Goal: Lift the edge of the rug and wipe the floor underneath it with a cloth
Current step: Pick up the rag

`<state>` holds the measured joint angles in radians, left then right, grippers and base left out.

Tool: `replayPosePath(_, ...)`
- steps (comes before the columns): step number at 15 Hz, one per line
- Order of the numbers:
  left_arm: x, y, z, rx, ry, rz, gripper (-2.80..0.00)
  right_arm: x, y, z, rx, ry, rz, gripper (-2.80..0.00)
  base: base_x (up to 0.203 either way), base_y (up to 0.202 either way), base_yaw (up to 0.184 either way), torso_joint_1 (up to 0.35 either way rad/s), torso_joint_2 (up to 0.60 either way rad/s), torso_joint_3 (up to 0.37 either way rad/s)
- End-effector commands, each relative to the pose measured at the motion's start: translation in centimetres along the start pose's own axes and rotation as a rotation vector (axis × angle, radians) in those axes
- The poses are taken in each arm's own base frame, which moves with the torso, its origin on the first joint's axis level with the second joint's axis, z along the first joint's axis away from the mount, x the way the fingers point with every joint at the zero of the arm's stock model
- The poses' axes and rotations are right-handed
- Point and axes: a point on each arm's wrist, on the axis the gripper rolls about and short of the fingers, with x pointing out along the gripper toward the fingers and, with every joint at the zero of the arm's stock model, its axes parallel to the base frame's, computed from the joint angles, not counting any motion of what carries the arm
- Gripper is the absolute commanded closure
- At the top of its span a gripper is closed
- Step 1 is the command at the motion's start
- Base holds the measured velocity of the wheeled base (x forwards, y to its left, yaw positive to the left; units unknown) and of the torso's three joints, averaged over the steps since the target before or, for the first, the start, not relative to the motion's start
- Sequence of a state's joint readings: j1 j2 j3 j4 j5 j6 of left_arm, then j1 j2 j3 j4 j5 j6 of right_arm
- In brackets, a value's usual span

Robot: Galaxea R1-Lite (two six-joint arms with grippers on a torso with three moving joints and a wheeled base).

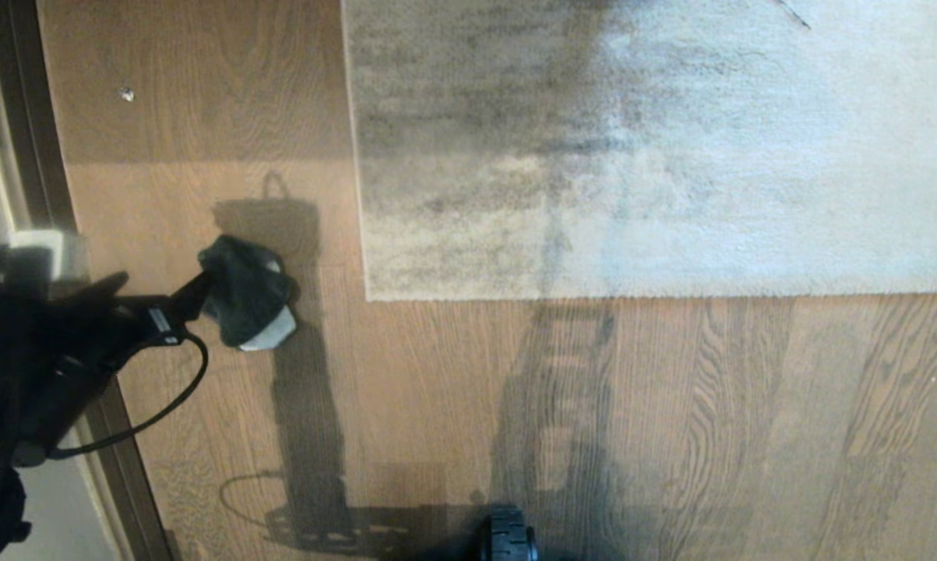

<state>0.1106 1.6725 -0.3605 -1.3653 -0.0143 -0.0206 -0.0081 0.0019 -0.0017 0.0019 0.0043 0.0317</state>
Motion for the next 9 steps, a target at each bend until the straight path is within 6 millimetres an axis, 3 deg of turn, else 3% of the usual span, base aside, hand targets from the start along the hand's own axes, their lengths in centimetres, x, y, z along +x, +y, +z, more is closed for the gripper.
replayPosePath(1, 0.7, 0.0, -1.9, -0.001, 0.042, 0.000, -2.80, 0.0, 0.0, 0.0, 0.001, 0.000, 0.000, 0.00, 0.000, 0.000, 0.000, 0.000, 0.00, 0.000)
replayPosePath(9, 2.6, -0.3, -5.0, -0.005, 0.063, -0.017, -2.80, 0.0, 0.0, 0.0, 0.001, -0.001, 0.001, 0.00, 0.000, 0.000, 0.000, 0.000, 0.00, 0.000)
